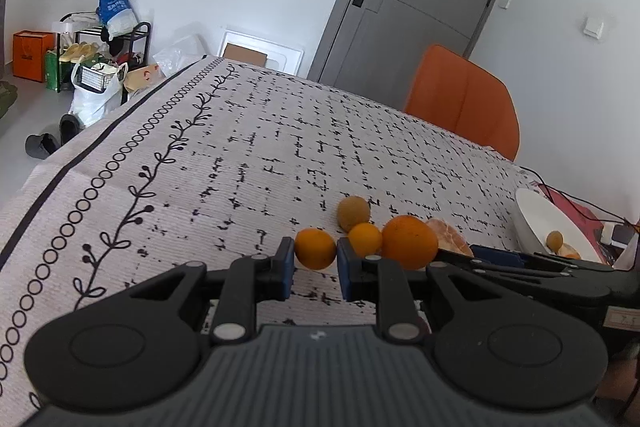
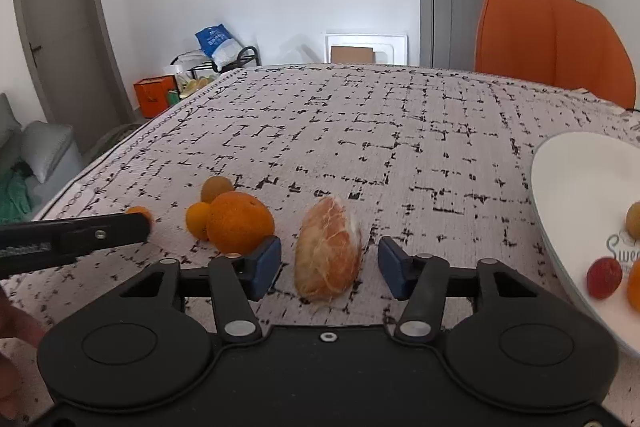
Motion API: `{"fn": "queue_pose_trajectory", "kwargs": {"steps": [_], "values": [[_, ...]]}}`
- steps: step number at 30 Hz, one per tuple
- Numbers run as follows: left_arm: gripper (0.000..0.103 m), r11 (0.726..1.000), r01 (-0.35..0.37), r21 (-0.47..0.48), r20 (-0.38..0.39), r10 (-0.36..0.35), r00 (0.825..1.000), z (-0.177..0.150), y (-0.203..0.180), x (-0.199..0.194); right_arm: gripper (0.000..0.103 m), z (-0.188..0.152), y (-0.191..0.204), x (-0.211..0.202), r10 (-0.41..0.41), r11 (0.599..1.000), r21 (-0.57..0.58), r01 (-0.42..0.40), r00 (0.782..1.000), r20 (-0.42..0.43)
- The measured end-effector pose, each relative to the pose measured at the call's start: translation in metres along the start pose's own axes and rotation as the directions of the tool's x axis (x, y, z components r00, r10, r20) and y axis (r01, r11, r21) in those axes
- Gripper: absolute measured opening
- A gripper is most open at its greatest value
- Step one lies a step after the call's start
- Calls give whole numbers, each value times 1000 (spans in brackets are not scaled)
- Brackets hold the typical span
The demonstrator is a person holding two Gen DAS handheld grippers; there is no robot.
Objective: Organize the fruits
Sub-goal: 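Grasp the peeled pomelo segment with the right tool while the left tool grasps the small tangerine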
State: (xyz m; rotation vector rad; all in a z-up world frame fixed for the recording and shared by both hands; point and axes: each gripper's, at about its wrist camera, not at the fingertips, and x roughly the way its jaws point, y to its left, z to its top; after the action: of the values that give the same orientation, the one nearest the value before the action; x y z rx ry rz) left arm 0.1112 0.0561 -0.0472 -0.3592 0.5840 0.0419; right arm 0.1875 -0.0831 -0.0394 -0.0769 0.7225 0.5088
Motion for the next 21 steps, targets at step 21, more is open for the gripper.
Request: {"fn": "queue_pose_trajectory", "kwargs": {"steps": [21], "values": [[21,995,66,75,12,-68,998,6,-46,0,30,1,-33,-47,-42,997,63,35,993,109]]}}
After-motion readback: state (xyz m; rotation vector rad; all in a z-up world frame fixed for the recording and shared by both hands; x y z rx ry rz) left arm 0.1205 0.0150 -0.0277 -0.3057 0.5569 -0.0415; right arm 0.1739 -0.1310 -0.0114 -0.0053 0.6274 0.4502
